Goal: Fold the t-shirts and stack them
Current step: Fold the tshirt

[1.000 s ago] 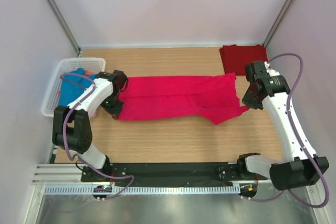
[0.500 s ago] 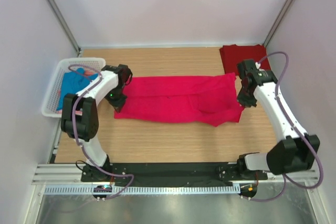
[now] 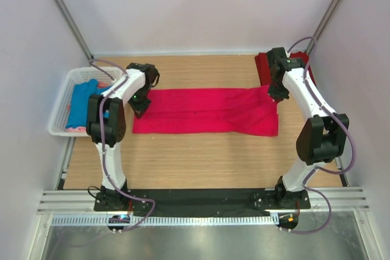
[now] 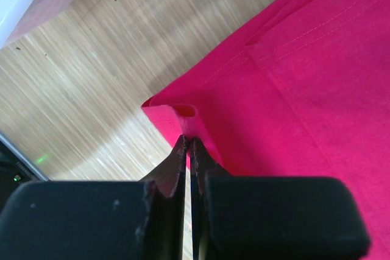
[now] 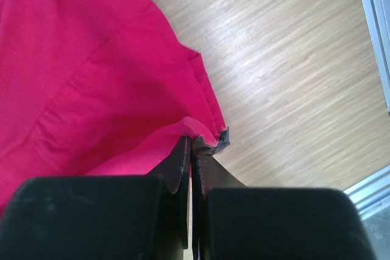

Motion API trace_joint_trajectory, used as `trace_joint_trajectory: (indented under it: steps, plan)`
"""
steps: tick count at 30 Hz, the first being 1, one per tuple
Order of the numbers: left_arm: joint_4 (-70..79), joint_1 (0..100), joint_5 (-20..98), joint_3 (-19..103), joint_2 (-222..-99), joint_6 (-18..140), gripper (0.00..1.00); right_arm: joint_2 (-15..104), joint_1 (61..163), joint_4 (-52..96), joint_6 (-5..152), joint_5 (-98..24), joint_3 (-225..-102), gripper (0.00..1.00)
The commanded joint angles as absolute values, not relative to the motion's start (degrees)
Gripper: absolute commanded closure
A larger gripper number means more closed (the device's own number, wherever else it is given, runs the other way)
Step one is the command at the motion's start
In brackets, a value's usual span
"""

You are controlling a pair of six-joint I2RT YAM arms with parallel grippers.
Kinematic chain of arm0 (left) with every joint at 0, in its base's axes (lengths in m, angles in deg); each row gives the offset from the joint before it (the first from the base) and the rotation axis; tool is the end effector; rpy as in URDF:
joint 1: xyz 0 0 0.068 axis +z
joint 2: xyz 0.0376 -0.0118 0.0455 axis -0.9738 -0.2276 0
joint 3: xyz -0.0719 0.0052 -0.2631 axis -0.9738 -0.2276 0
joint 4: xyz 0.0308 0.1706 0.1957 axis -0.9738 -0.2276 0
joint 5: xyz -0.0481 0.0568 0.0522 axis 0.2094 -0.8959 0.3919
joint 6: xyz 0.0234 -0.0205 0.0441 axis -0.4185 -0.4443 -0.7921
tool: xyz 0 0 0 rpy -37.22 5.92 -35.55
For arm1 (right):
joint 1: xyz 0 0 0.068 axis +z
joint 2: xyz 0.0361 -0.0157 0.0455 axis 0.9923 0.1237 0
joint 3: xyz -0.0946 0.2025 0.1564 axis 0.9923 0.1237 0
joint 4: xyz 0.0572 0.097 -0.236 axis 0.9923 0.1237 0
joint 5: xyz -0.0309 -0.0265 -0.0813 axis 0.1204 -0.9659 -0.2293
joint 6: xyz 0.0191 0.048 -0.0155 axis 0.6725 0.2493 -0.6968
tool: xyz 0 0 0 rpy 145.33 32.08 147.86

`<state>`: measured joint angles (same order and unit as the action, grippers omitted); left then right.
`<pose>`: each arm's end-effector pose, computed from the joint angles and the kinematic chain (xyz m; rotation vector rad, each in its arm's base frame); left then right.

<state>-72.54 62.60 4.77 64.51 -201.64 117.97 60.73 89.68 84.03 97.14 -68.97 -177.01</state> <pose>0.3668 -0.0771 0.2096 -1.2697 2.5725 0.6031 0.3376 0.0251 0.2994 0.6478 2.5862 -0.4089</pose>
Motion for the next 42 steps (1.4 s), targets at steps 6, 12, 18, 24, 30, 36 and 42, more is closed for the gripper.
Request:
trace_joint_trajectory:
  steps: [6,12,18,24,30,36,42]
  plan:
    - [-79.1,62.7,-0.3,71.0,-205.4,119.5,1.0,65.8,87.3,79.7,94.6,-68.5,-183.0,0.99]
    - [-78.5,63.6,0.2,70.5,-206.8,119.8,1.0,67.0,86.8,77.4,94.3,-67.0,-183.1,0.99]
    - [-78.0,63.8,-0.2,71.5,-208.2,119.8,1.0,68.4,86.8,74.6,94.1,-65.7,-182.8,0.99]
    - [-78.5,64.5,-1.0,72.8,-209.4,119.6,1.0,69.1,86.8,73.4,94.4,-66.1,-182.9,0.99]
    - [-78.6,64.5,-1.5,74.2,-210.0,119.4,1.0,70.5,86.8,73.1,94.4,-66.3,-183.7,0.99]
    - [-80.0,64.9,-1.5,76.4,-212.1,119.5,1.0,71.6,86.8,73.0,94.5,-66.5,-185.4,0.99]
    - [-80.4,65.1,-2.0,78.1,-213.1,119.4,1.0,72.7,86.7,72.4,94.7,-67.0,-186.6,0.99]
